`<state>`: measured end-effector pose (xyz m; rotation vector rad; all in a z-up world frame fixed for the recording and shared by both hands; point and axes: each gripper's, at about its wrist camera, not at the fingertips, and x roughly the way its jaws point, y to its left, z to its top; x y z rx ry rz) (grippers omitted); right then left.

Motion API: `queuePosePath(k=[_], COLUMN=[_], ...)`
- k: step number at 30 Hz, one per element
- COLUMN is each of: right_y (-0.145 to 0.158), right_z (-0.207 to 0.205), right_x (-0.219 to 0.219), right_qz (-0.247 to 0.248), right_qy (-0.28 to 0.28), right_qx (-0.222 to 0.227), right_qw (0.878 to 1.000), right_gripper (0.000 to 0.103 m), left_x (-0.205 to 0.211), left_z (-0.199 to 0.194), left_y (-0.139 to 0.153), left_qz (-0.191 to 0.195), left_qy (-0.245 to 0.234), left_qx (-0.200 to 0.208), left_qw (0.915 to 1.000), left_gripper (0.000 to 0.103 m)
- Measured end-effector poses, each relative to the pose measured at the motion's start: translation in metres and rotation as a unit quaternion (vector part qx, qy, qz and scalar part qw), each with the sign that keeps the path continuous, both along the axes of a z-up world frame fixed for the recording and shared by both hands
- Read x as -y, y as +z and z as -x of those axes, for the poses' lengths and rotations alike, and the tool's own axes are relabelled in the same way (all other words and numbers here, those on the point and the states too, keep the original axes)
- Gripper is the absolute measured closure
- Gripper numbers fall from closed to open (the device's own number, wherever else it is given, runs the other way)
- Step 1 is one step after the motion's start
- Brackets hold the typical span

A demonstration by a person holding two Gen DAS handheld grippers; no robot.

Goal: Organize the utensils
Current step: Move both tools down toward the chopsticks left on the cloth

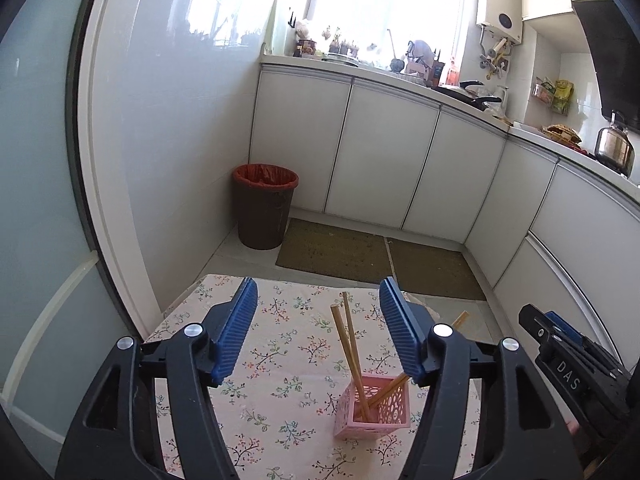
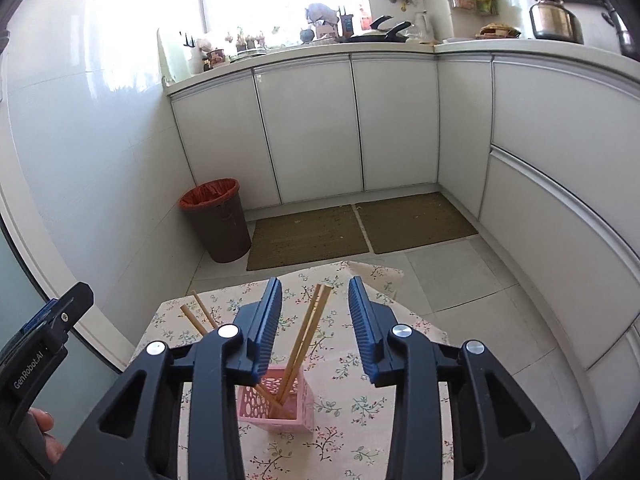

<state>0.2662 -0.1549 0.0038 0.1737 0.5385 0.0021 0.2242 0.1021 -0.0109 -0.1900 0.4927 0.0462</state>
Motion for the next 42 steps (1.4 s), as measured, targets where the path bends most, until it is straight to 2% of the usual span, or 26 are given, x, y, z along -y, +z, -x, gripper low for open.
queuePosePath(k=[3,5,10,12,16,17,22,24,27,31,33,35,36,38,42], right_y=[0.001,0.000,-0.007,-0.012,-0.023,-0.026,-0.053,-0.068,-0.093,-0.117,-0.127,-0.134,-0.137,-0.140,-0.147], right_z=[0.014,0.022,0.039,0.048,0.060,0.064,0.093,0.110,0.136,0.160,0.171,0.180,0.184,0.187,0.191], right_x=[0.005,0.008,0.015,0.018,0.023,0.026,0.049,0.066,0.088,0.107,0.113,0.119,0.122,0.126,0.134], right_qz=[0.001,0.000,-0.008,-0.010,-0.015,-0.015,-0.025,-0.044,-0.062,-0.071,-0.082,-0.087,-0.090,-0.095,-0.114], right_qy=[-0.010,-0.015,-0.024,-0.032,-0.034,-0.035,-0.047,-0.062,-0.084,-0.107,-0.117,-0.132,-0.140,-0.149,-0.160], right_qx=[0.005,0.001,-0.009,-0.010,-0.022,-0.027,-0.064,-0.084,-0.120,-0.167,-0.183,-0.198,-0.204,-0.214,-0.236], right_qw=[1.000,1.000,1.000,0.999,0.999,0.999,0.996,0.994,0.987,0.978,0.973,0.967,0.965,0.961,0.952], right_gripper=[0.046,0.040,0.033,0.022,0.012,0.009,0.007,0.007,0.007,0.007,0.007,0.007,0.007,0.007,0.007], left_x=[0.001,0.005,0.012,0.013,0.019,0.021,0.038,0.047,0.064,0.097,0.116,0.129,0.135,0.141,0.153], left_z=[0.008,0.011,0.020,0.024,0.033,0.034,0.036,0.032,0.028,0.035,0.041,0.047,0.050,0.054,0.050], left_y=[0.001,-0.002,-0.011,-0.013,-0.016,-0.019,-0.048,-0.068,-0.102,-0.149,-0.175,-0.197,-0.206,-0.216,-0.226], left_qz=[-0.007,-0.014,-0.024,-0.026,-0.035,-0.041,-0.083,-0.097,-0.109,-0.142,-0.174,-0.206,-0.222,-0.230,-0.218], left_qy=[0.002,-0.002,-0.012,-0.016,-0.030,-0.037,-0.100,-0.135,-0.196,-0.276,-0.304,-0.322,-0.327,-0.337,-0.353], left_qx=[0.001,-0.007,-0.024,-0.025,-0.034,-0.040,-0.105,-0.151,-0.231,-0.318,-0.358,-0.381,-0.387,-0.397,-0.410], left_qw=[1.0000,0.9999,0.9994,0.9992,0.9984,0.9977,0.9860,0.9744,0.9468,0.8961,0.8657,0.8419,0.8330,0.8222,0.8124], left_gripper=[0.028,0.027,0.024,0.020,0.013,0.007,0.007,0.007,0.007,0.007,0.007,0.007,0.007,0.007,0.007])
